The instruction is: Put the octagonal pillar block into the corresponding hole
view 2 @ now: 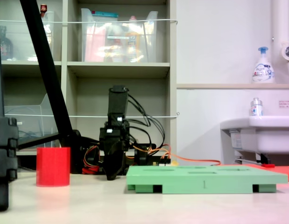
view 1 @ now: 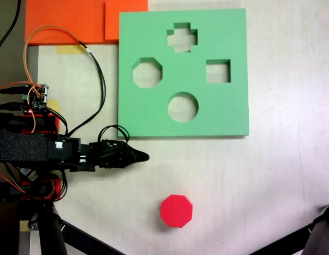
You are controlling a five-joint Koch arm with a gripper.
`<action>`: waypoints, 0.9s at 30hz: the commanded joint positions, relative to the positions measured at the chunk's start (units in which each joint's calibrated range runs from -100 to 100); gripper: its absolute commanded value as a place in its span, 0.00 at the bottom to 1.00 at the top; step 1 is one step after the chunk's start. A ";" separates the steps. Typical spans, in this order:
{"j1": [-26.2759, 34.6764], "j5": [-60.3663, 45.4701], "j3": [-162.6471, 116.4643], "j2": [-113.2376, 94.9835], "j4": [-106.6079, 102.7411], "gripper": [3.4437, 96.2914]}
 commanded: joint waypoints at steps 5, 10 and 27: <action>0.00 0.24 -1.27 -0.68 -4.72 0.50; 0.00 0.24 -1.27 -0.68 -4.72 0.50; -3.37 8.40 -1.27 -0.68 -4.72 0.50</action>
